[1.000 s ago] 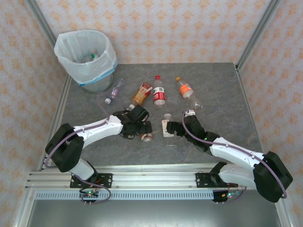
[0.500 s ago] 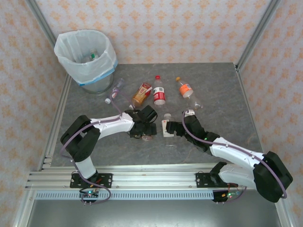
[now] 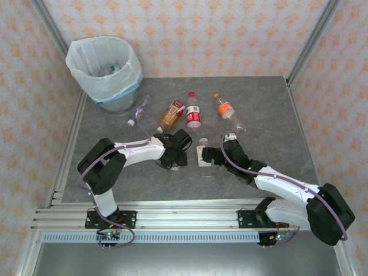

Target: Put the plastic bottles in the bin

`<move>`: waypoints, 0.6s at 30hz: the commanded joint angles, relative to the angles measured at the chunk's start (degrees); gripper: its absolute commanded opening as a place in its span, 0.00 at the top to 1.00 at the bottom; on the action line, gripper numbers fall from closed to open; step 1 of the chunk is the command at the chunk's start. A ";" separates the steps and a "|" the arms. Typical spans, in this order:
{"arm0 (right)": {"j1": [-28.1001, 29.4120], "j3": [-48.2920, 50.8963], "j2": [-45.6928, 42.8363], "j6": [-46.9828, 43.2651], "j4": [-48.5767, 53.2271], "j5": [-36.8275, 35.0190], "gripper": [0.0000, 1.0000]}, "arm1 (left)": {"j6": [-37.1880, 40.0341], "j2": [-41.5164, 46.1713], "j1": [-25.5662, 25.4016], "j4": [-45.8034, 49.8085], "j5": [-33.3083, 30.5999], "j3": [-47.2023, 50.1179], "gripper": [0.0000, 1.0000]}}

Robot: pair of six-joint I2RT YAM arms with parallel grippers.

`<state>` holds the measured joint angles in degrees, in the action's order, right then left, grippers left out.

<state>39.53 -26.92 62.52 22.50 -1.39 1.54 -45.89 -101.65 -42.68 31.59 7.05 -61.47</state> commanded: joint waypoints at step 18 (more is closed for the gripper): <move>-0.37 2.83 -0.91 -1.57 -10.83 13.25 0.01 | 2.64 9.87 -0.52 -4.57 -3.49 1.69 0.45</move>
<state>39.33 -24.93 62.52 22.20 -8.19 10.98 -44.64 -94.41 -42.76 28.91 5.91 -61.01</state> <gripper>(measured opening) 0.992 0.573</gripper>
